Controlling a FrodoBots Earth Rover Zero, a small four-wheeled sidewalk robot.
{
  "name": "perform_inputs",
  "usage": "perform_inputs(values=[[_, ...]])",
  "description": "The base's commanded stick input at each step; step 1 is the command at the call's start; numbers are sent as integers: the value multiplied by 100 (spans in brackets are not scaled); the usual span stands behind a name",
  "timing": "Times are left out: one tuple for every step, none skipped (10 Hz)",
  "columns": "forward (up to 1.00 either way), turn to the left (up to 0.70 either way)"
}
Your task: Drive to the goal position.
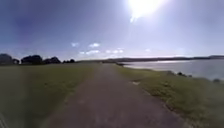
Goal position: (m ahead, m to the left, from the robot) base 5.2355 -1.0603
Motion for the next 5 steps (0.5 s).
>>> perform_inputs(values=[[70, 0], [70, 0], [70, 0], [70, 0], [70, 0]])
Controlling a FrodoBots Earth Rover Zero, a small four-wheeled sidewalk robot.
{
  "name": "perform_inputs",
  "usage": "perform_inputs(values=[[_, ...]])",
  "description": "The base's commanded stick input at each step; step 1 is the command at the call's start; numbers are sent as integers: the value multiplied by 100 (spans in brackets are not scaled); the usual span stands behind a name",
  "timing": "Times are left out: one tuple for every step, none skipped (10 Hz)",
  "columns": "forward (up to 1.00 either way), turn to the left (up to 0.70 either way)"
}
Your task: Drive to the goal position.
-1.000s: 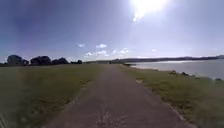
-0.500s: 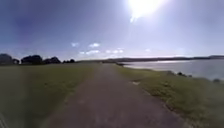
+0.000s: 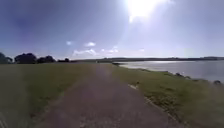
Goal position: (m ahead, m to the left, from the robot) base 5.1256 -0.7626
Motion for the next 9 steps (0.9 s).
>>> perform_inputs(values=[[70, 0], [70, 0], [70, 0], [70, 13], [70, 27], [70, 27], [70, 11], [70, 0], [70, 0]])
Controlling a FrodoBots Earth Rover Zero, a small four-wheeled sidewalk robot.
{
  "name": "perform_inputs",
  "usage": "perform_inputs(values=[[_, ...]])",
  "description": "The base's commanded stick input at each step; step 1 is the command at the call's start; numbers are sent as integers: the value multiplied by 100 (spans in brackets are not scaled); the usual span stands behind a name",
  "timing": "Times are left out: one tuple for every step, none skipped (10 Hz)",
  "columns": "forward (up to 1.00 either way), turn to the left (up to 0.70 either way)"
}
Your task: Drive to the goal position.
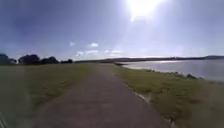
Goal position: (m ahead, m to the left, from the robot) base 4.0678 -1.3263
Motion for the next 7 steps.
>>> perform_inputs(values=[[70, 0], [70, 0], [70, 0], [70, 0], [70, 0], [70, 0], [70, 0]])
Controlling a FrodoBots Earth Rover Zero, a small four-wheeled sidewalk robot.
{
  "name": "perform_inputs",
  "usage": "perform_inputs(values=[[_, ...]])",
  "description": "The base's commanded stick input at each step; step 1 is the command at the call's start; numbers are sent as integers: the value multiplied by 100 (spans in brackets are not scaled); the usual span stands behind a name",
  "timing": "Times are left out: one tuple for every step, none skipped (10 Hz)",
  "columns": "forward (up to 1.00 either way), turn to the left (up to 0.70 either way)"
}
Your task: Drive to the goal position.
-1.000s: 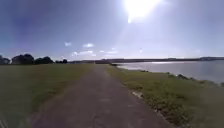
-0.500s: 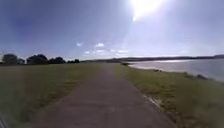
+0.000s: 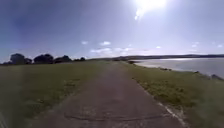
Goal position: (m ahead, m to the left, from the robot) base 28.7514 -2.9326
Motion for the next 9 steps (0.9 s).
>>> perform_inputs(values=[[70, 0], [70, 0], [70, -14], [70, 0], [70, 0], [70, 0], [70, 0], [70, 0], [70, 0]])
